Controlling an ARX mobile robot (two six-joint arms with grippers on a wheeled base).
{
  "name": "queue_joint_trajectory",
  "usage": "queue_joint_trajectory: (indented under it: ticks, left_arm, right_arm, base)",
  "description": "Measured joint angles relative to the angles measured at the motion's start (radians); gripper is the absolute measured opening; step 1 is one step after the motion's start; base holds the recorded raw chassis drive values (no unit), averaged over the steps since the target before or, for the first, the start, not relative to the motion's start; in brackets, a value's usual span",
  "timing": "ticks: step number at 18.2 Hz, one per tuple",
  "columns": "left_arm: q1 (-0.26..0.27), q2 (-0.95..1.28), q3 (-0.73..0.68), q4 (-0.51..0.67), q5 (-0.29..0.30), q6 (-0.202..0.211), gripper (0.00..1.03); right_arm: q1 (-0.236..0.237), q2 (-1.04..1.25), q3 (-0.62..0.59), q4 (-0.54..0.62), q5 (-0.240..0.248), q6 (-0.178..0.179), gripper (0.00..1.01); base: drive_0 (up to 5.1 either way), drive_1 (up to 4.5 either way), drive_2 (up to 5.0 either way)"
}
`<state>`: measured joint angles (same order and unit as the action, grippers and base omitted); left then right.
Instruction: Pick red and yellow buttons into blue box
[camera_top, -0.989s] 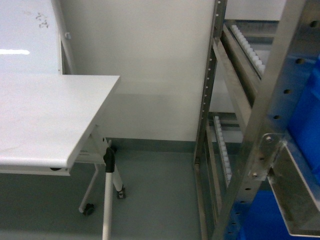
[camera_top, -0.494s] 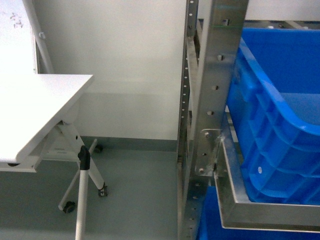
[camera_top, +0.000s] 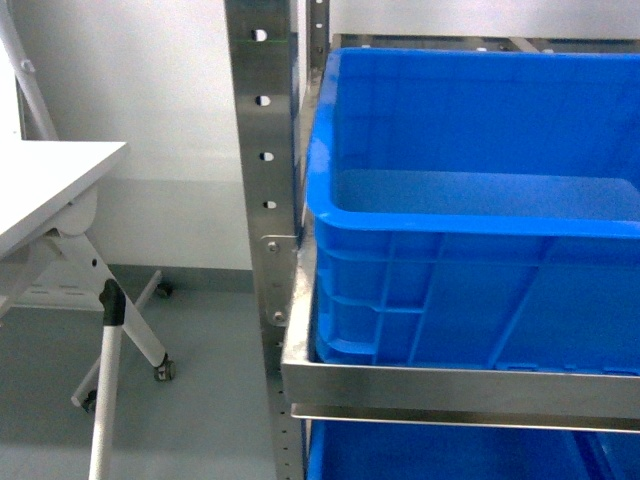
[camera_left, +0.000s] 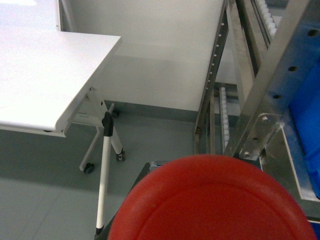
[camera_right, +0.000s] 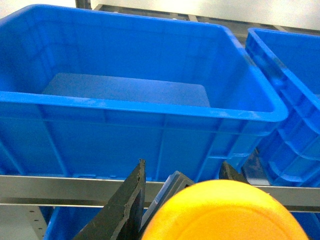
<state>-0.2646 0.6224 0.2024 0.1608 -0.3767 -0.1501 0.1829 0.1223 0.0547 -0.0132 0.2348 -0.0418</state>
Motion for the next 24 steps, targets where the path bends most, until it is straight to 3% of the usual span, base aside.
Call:
queue_joint_trajectory:
  ticks: [24]
  left_arm:
    - [0.000, 0.001, 0.000, 0.005, 0.000, 0.000, 0.25]
  right_arm:
    - [0.000, 0.000, 0.000, 0.006, 0.000, 0.000, 0.39]
  base:
    - [4.9, -3.43, -1.3]
